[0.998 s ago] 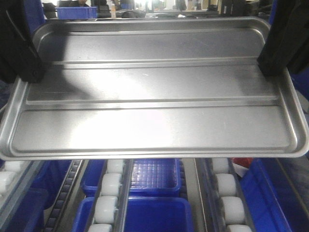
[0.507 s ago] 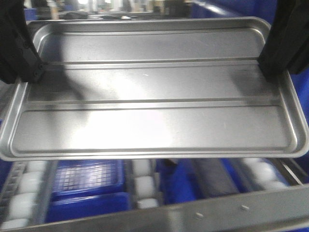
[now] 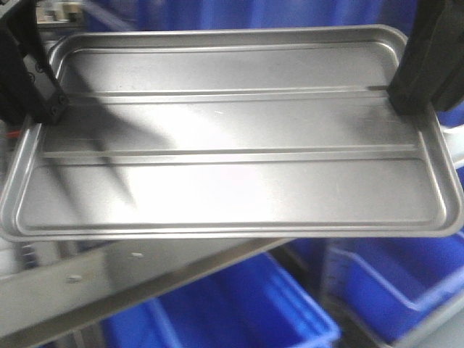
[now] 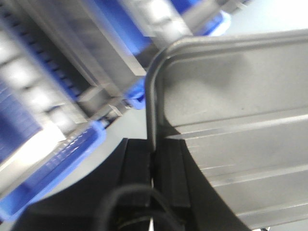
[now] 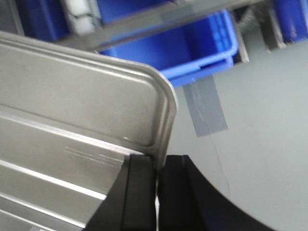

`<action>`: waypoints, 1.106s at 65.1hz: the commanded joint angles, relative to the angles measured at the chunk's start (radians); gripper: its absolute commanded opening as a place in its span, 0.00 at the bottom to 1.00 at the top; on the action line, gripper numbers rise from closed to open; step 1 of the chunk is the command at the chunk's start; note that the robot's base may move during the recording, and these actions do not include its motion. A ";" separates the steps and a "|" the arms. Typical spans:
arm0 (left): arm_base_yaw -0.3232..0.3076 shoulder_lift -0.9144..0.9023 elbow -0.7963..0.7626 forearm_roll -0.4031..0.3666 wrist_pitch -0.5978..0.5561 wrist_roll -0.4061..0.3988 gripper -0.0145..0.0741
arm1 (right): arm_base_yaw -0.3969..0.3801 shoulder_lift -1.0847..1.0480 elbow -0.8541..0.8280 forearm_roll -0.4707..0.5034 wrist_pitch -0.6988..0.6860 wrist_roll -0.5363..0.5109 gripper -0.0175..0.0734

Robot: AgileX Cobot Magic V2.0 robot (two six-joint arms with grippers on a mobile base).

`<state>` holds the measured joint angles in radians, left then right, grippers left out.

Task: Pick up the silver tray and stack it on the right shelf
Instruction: 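Hold the tray level in both grippers while the base drives to another shelf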

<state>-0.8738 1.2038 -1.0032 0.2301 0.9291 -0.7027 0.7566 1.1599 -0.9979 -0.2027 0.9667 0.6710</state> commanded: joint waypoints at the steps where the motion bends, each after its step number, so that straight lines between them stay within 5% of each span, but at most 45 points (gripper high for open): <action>1: -0.009 -0.017 -0.031 0.039 0.007 0.020 0.06 | -0.003 -0.028 -0.025 -0.048 -0.030 -0.020 0.26; 72: -0.009 -0.017 -0.031 0.032 0.007 0.020 0.06 | -0.003 -0.028 -0.025 -0.048 -0.028 -0.020 0.26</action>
<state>-0.8738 1.2044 -1.0032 0.2281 0.9291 -0.7027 0.7566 1.1568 -0.9979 -0.2027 0.9708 0.6710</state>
